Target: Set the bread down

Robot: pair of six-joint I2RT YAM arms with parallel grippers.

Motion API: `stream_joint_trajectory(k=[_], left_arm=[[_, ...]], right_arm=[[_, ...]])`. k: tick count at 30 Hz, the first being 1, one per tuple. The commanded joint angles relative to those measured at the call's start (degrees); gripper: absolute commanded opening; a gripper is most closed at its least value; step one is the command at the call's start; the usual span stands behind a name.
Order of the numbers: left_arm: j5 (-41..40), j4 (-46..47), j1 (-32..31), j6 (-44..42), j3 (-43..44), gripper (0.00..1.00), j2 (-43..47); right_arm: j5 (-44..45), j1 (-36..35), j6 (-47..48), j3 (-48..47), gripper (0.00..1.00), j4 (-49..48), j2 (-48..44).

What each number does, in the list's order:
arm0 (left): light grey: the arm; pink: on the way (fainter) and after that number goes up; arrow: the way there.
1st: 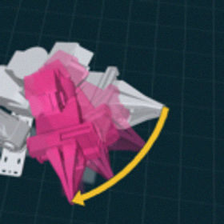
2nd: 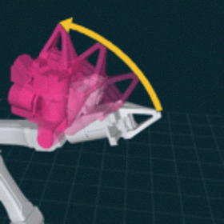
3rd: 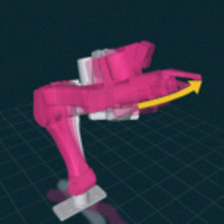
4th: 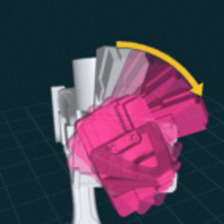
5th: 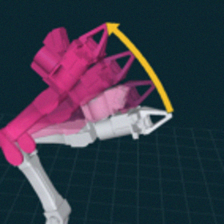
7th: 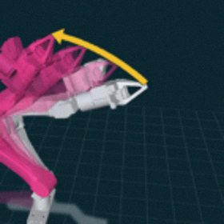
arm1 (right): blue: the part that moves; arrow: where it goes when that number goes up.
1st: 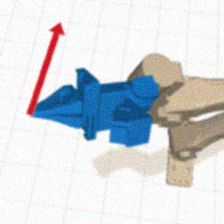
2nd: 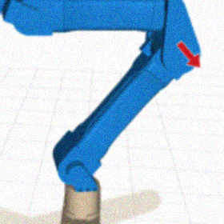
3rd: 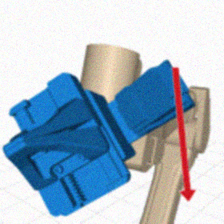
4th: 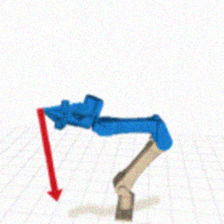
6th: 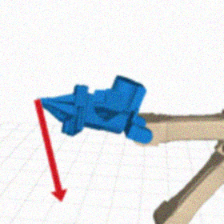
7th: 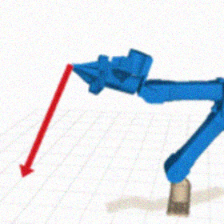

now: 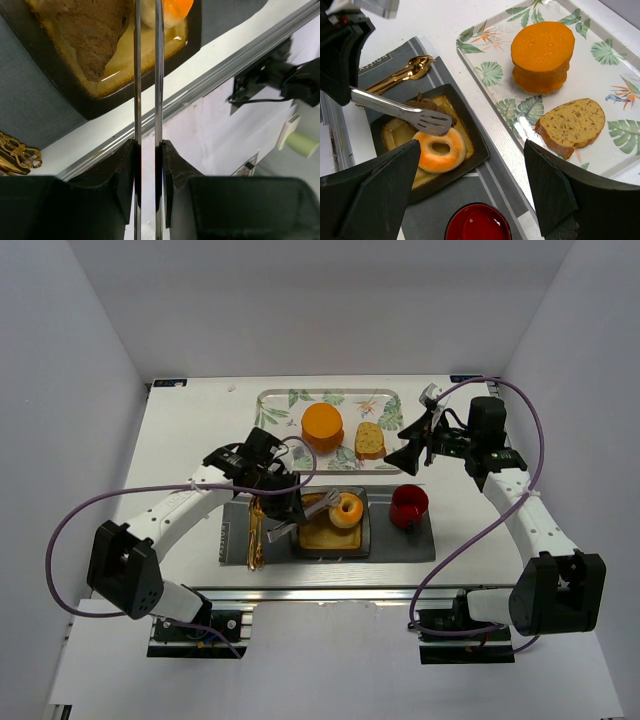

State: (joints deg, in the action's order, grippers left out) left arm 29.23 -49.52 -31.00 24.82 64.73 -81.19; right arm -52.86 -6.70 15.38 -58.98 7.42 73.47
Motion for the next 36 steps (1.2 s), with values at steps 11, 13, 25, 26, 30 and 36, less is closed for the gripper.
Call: stream_joint_trajectory(k=[11,13,25,26,30,36], left_arm=[[-5.85,-0.41,-1.69,-0.30,5.05,0.51,0.50],[-6.46,0.47,-1.69,0.66,5.41,0.52,1.12],[-8.67,0.91,-0.90,1.46,8.92,0.52,1.56],[-8.93,1.17,-0.55,1.72,9.10,0.52,1.56],[-9.98,1.70,0.68,2.34,9.97,0.49,2.26],[-15.69,2.32,7.00,2.87,9.02,0.29,7.51]], right_arm=[[-1.28,0.37,-0.35,0.27,0.89,-1.62,-0.52],[-1.45,0.46,-0.43,0.27,0.89,-1.62,-0.44],[-1.98,0.46,-0.43,0.18,0.89,-1.62,-0.35],[-1.98,0.37,-0.43,0.27,0.89,-1.62,-0.35],[-2.25,0.46,-0.43,0.18,0.89,-1.62,-0.35],[-2.42,0.37,0.09,0.09,0.89,-1.62,-0.43]])
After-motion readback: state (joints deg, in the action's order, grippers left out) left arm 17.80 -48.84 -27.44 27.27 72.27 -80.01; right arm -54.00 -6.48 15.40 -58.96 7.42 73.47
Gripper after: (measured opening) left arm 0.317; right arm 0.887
